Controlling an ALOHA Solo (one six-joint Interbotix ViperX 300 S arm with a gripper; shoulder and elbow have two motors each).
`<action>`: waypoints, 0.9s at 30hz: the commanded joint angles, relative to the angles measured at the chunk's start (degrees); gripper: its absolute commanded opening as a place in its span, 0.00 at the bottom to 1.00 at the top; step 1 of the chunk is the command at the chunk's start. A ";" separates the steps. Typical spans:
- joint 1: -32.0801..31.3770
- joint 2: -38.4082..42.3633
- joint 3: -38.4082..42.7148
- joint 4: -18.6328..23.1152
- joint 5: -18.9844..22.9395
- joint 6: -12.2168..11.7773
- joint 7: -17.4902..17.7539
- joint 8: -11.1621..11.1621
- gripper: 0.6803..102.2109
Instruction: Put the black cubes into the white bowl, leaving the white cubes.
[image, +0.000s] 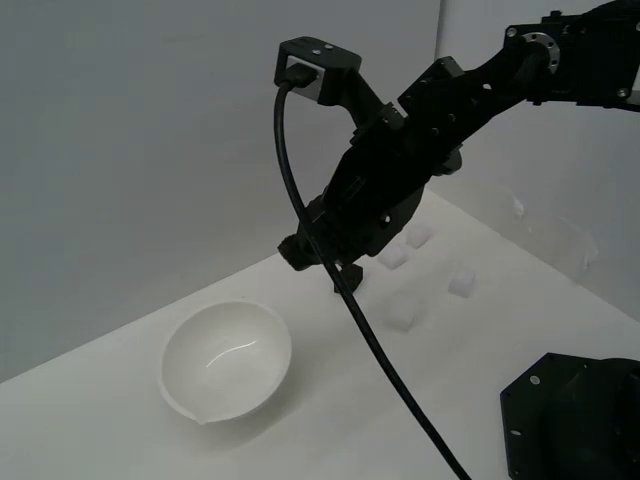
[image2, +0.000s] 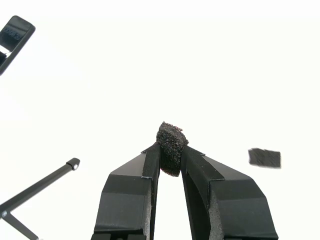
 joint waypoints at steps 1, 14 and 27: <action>-2.99 -1.67 -1.32 -2.46 -2.81 -1.05 -1.05 0.09 0.02; -9.40 -13.01 -12.66 -7.47 -7.65 -1.58 -5.45 0.09 0.02; -12.13 -14.41 -14.06 -7.56 -7.73 -2.37 -7.73 0.09 0.30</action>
